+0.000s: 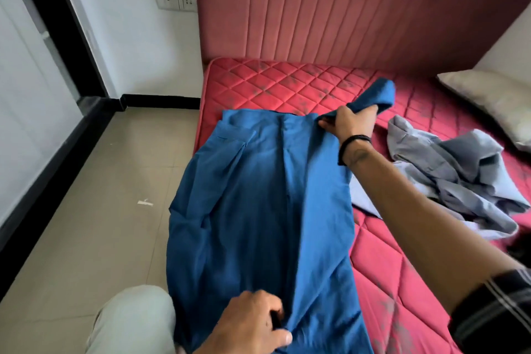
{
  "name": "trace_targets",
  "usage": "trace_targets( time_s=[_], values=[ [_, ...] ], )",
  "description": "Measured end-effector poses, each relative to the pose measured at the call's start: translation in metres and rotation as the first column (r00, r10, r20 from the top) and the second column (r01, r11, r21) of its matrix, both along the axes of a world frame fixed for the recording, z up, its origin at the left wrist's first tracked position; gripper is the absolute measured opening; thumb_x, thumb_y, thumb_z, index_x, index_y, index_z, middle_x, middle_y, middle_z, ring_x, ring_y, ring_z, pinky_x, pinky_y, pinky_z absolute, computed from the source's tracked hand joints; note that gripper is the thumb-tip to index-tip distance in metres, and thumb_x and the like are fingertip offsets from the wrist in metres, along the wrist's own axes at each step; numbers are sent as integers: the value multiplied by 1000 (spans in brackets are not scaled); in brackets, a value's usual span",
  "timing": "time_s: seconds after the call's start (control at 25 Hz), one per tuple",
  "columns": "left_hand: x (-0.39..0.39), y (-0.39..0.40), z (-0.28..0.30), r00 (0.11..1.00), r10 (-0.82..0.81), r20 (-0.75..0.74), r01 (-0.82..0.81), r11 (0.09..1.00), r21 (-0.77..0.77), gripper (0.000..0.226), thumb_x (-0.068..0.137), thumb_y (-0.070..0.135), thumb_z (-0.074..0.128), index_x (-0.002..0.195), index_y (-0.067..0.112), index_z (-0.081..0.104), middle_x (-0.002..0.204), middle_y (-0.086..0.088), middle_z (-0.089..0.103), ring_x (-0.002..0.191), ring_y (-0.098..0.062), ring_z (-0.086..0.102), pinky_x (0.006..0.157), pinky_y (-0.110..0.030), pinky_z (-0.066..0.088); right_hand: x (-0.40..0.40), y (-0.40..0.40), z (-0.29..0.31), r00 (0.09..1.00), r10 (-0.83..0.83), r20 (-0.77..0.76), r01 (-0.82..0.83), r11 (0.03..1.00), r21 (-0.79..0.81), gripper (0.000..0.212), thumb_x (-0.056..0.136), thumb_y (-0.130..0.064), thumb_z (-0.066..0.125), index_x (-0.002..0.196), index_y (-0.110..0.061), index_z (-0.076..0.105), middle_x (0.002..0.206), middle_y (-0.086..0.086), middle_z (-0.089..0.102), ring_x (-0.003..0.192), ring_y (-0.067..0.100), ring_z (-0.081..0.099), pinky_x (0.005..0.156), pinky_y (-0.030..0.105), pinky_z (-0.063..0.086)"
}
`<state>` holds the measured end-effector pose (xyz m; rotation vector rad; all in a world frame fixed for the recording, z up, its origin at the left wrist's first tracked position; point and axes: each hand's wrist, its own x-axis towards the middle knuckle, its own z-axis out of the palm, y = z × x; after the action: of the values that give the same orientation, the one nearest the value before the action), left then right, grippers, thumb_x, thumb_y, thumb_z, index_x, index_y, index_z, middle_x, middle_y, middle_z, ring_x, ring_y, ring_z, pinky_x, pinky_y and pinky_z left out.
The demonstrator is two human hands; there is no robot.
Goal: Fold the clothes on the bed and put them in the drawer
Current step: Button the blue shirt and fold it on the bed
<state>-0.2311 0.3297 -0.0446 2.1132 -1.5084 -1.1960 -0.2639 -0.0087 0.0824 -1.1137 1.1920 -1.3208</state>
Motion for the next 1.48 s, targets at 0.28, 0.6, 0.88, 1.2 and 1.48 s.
trace_targets(
  time_s=[0.28,0.6,0.88,1.2,1.48],
  values=[
    [8,-13,-20,997,-48,66,47,999,13,14,90,43,49,84,36,59,102,4,55,117,-15,64,91,-19,43,79,-48,-133,967,96,-235,-45,976,213,59,83,-6,61,137,-10,38,116,11,62,52,13,69,65,42,65],
    [16,-16,-17,999,48,-6,-47,989,137,25,65,58,68,74,38,56,101,9,69,101,-5,67,99,-26,50,-5,19,-120,726,111,-679,-335,919,-208,44,97,-33,66,132,-7,61,114,8,72,109,20,69,102,31,50],
    [13,-7,-6,997,55,-52,-56,998,-25,61,58,77,80,65,20,62,57,4,64,50,2,53,56,-23,44,-110,142,-192,209,148,-967,-408,911,51,74,96,-73,23,162,-40,17,170,13,13,156,33,13,125,52,14],
    [-12,49,1,888,-239,393,345,911,-225,100,65,77,68,150,51,21,119,16,44,109,-6,55,95,-32,47,-211,262,-147,505,403,-763,-167,913,371,47,72,-56,85,102,-28,62,86,-6,68,88,24,69,76,33,49],
    [-68,25,-5,931,-197,307,303,886,-350,41,100,39,55,141,34,59,112,7,63,106,-18,65,95,-36,51,-268,266,-106,808,480,-342,-273,819,505,23,77,0,86,93,-1,70,68,7,74,46,11,64,38,21,45]
  ],
)
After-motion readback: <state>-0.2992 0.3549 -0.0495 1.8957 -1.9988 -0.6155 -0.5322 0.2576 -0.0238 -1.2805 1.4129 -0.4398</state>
